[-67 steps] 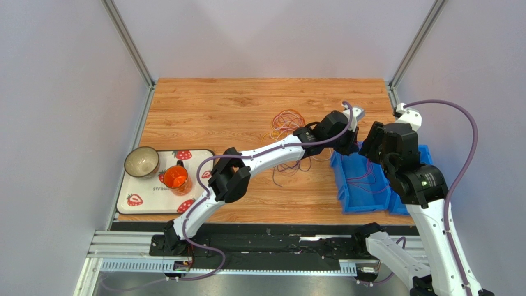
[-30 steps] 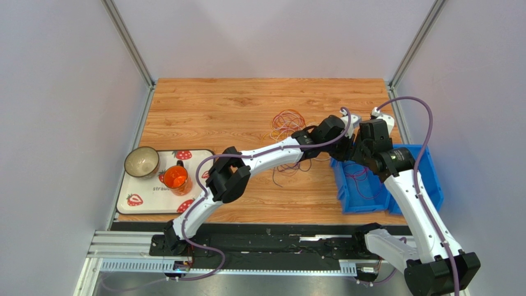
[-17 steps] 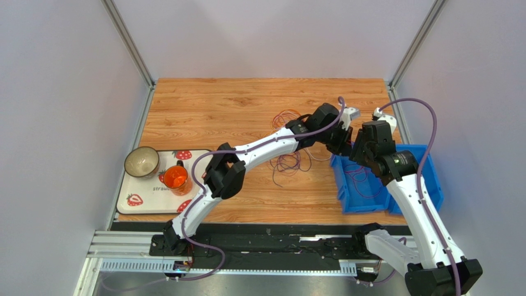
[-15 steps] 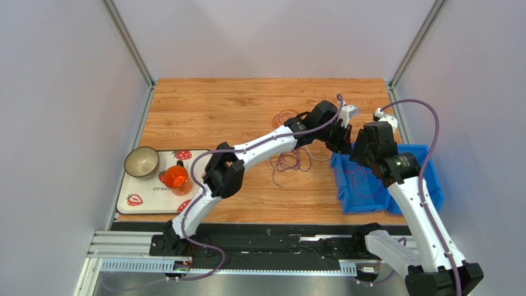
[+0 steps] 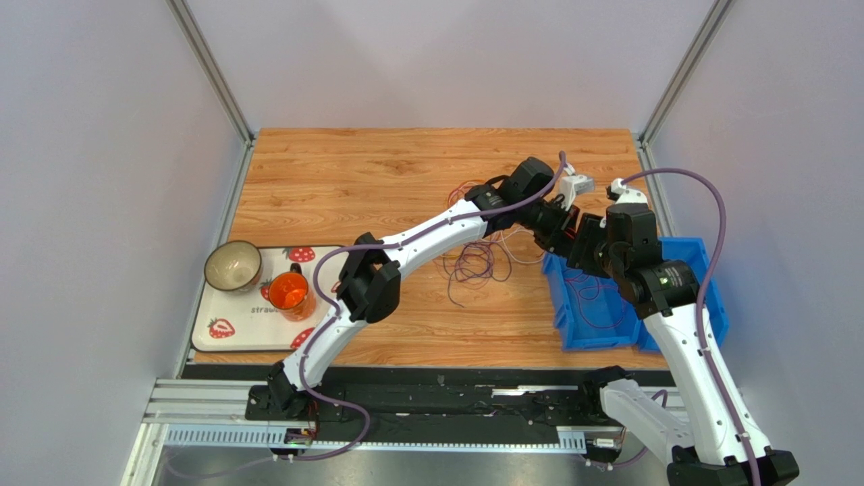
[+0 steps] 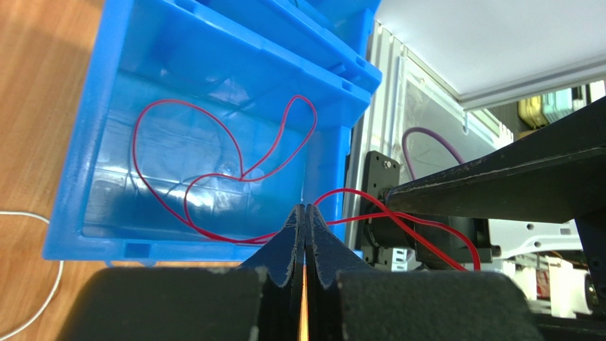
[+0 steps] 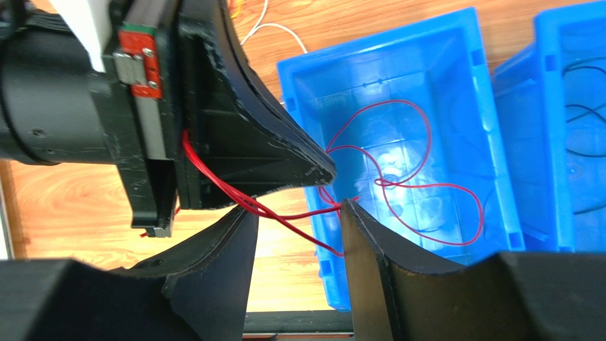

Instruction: Untangle the cables

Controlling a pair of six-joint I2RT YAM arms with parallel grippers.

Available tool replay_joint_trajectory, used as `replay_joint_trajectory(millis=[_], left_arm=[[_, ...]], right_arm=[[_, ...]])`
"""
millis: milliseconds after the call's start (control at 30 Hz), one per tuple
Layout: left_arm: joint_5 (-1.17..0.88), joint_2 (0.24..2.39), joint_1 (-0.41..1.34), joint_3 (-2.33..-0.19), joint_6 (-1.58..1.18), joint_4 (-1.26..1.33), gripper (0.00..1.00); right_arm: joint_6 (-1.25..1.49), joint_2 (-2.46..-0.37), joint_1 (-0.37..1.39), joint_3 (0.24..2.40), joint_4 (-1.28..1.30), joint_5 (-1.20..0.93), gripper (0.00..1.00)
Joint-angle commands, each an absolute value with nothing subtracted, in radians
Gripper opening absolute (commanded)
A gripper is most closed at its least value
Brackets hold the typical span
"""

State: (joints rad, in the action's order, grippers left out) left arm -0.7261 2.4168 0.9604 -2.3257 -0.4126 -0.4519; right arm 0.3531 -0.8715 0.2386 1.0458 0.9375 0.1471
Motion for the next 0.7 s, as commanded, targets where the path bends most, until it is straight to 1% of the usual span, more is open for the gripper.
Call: replay_joint_trajectory(millis=[0,67,133,167,267,400,433,467,533,600,633,667], left_arm=[[-0.781,2.421,0.962,-2.364,-0.379,-0.469,0.0],[-0.779,2.419,0.962,-2.359,-0.376,-0.474,0.0],[-0.782,2.418,0.962,-2.356,-0.379,-0.471,0.0],[-0.784,2.418,0.962,-2.356,-0.38,-0.468,0.0],[-0.798,2.418,0.962,-2.35,-0.388,-0.457,0.0],[-0.801,2.416,0.963,-2.341,-0.393,-0.454,0.0],[-0.801,2.415,0.963,-2.338,-0.393,-0.453,0.0],[-0.802,2.414,0.963,-2.335,-0.396,-0.449,0.0],[-0.808,2.415,0.962,-2.332,-0.399,-0.446,0.0],[-0.81,2.411,0.963,-2.329,-0.4,-0.442,0.0],[-0.81,2.411,0.963,-2.326,-0.4,-0.442,0.0],[-0.811,2.41,0.963,-2.324,-0.4,-0.439,0.0]], right_arm=[[0.324,-0.865,0.239,1.071,0.893,0.121,0.49],[0.324,-0.864,0.238,1.075,0.896,0.132,0.47],[0.322,-0.865,0.238,1.08,0.897,0.126,0.43],[0.324,-0.867,0.239,1.08,0.894,0.121,0.37],[0.324,-0.874,0.238,1.08,0.893,0.124,0.29],[0.319,-0.884,0.238,1.094,0.894,0.136,0.27],[0.321,-0.888,0.239,1.098,0.891,0.135,0.25],[0.321,-0.89,0.239,1.109,0.893,0.133,0.21],[0.322,-0.894,0.241,1.115,0.891,0.132,0.16],[0.319,-0.897,0.239,1.124,0.894,0.138,0.08],[0.319,-0.897,0.239,1.126,0.894,0.14,0.02],[0.319,-0.896,0.238,1.126,0.893,0.141,0.0]])
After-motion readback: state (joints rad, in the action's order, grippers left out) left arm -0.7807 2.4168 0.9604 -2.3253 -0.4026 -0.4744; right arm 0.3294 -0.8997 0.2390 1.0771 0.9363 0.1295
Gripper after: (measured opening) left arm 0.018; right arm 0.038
